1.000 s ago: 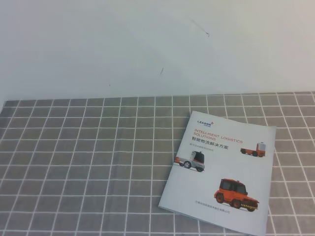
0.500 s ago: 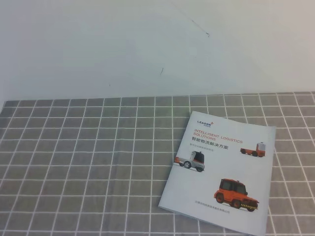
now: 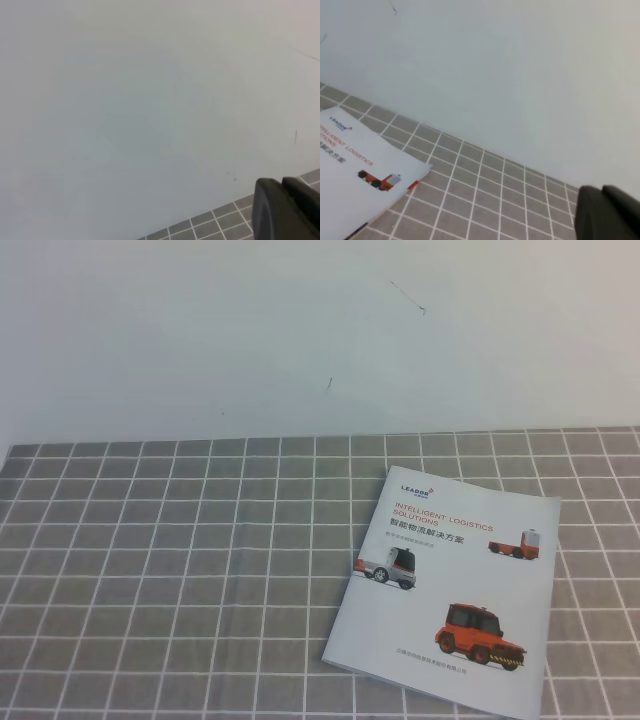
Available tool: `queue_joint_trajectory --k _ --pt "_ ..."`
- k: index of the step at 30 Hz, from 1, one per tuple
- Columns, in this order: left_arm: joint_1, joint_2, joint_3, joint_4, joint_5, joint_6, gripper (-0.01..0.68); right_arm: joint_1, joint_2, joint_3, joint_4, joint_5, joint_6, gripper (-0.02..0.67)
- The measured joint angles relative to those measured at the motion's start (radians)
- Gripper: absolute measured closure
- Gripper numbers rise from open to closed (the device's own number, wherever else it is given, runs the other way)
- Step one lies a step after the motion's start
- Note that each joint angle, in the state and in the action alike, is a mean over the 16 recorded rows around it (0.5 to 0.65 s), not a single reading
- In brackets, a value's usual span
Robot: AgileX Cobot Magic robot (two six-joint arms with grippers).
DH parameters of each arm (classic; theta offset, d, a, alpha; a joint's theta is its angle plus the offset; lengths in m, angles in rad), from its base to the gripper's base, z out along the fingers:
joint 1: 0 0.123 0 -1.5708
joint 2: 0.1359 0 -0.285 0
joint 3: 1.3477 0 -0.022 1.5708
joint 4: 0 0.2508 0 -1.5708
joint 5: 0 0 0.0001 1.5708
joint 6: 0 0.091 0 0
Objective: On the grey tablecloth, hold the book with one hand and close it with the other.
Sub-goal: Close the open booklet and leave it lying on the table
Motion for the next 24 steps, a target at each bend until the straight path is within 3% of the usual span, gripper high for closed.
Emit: queue_joint_trajectory --k 24 --pt "0.004 -0.001 0.008 0.006 -0.002 -0.003 0.676 0.000 -0.002 0.026 0.008 0.230 -0.002 0.651"
